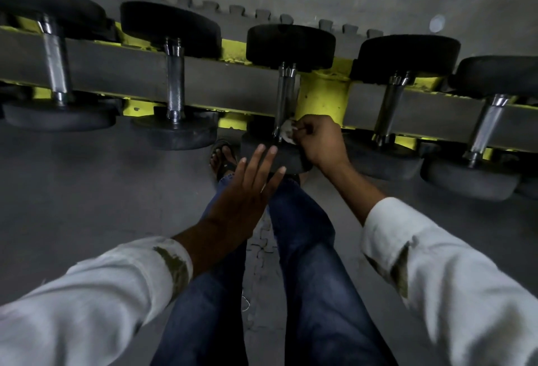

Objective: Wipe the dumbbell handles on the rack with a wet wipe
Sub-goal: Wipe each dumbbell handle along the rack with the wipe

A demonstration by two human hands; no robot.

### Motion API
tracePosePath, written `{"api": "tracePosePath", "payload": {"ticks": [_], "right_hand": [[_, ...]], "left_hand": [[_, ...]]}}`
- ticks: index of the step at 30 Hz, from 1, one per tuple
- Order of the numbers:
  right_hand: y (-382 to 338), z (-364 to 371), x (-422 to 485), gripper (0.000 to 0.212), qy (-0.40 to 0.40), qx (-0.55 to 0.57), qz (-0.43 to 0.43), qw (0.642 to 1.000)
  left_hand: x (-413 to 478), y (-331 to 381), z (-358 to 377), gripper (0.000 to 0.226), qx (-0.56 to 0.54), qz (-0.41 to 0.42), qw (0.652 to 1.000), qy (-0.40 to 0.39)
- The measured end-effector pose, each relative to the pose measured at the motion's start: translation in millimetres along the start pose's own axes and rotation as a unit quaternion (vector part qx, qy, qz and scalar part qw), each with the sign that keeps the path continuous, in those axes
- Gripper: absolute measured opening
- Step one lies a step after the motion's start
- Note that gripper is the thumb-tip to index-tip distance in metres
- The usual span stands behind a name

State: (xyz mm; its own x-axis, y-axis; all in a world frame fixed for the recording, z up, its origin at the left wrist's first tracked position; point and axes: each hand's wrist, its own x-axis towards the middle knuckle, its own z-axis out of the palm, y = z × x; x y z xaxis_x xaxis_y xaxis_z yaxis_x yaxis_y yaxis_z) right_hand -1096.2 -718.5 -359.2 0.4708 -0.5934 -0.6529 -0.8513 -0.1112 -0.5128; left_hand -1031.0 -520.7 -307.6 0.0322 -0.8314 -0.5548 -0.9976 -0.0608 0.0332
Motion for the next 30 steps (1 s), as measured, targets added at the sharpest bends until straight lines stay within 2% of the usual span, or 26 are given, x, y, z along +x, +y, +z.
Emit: {"api": "tracePosePath", "payload": {"ticks": [5, 8, 10, 13, 15, 21, 22, 24, 26, 27, 28, 30], "right_hand": [[-19.6, 6.0, 36.2, 0.02, 0.157, 0.064, -0.019, 0.985], [-30.9, 2.5, 55.5, 0.02, 0.199, 0.036, -0.018, 0.979], [-31.0, 6.2, 42.0, 0.017, 0.189, 0.009, -0.024, 0.982], [-20.9, 11.0, 3.8, 0.012, 0.11, -0.01, -0.024, 0.994], [-18.3, 7.6, -1.9, 0.012, 0.092, -0.001, -0.031, 0.995], [-38.7, 9.3, 48.6, 0.019, 0.241, 0.048, -0.004, 0.969], [-36.6, 11.8, 45.2, 0.018, 0.234, 0.049, 0.01, 0.971], [-27.5, 17.5, 25.1, 0.018, 0.162, 0.024, 0.048, 0.985], [-15.4, 19.2, 6.2, 0.014, 0.075, 0.011, 0.053, 0.996], [-12.9, 16.3, 6.5, 0.013, 0.057, 0.018, 0.045, 0.997], [-15.7, 11.6, 13.6, 0.013, 0.057, 0.031, 0.045, 0.997], [-26.9, 4.9, 40.7, 0.017, 0.105, 0.057, 0.04, 0.992]], "left_hand": [[0.3, -1.2, 8.0, 0.095, 0.0, -0.007, 1.0, 0.027], [-0.4, -0.2, 8.7, 0.095, 0.026, -0.005, 0.999, 0.035], [-0.7, 0.5, 7.3, 0.096, 0.024, -0.003, 0.999, 0.025], [0.8, -0.4, 6.6, 0.097, 0.008, -0.011, 1.0, 0.026], [1.2, -0.1, 5.6, 0.098, -0.003, -0.015, 1.0, 0.024], [2.5, -0.4, 11.4, 0.097, -0.021, -0.012, 0.999, 0.021], [2.3, -0.1, 10.0, 0.092, -0.022, -0.011, 1.0, 0.017], [1.6, 0.9, 5.9, 0.078, -0.019, 0.0, 1.0, 0.007], [0.8, 1.1, 2.8, 0.078, -0.025, 0.006, 1.0, -0.008], [0.9, 1.2, 3.5, 0.083, -0.024, 0.004, 1.0, -0.003], [1.4, 1.2, 5.3, 0.089, -0.017, -0.003, 1.0, 0.005], [1.7, 1.5, 11.1, 0.096, -0.009, -0.016, 1.0, 0.026]]}}
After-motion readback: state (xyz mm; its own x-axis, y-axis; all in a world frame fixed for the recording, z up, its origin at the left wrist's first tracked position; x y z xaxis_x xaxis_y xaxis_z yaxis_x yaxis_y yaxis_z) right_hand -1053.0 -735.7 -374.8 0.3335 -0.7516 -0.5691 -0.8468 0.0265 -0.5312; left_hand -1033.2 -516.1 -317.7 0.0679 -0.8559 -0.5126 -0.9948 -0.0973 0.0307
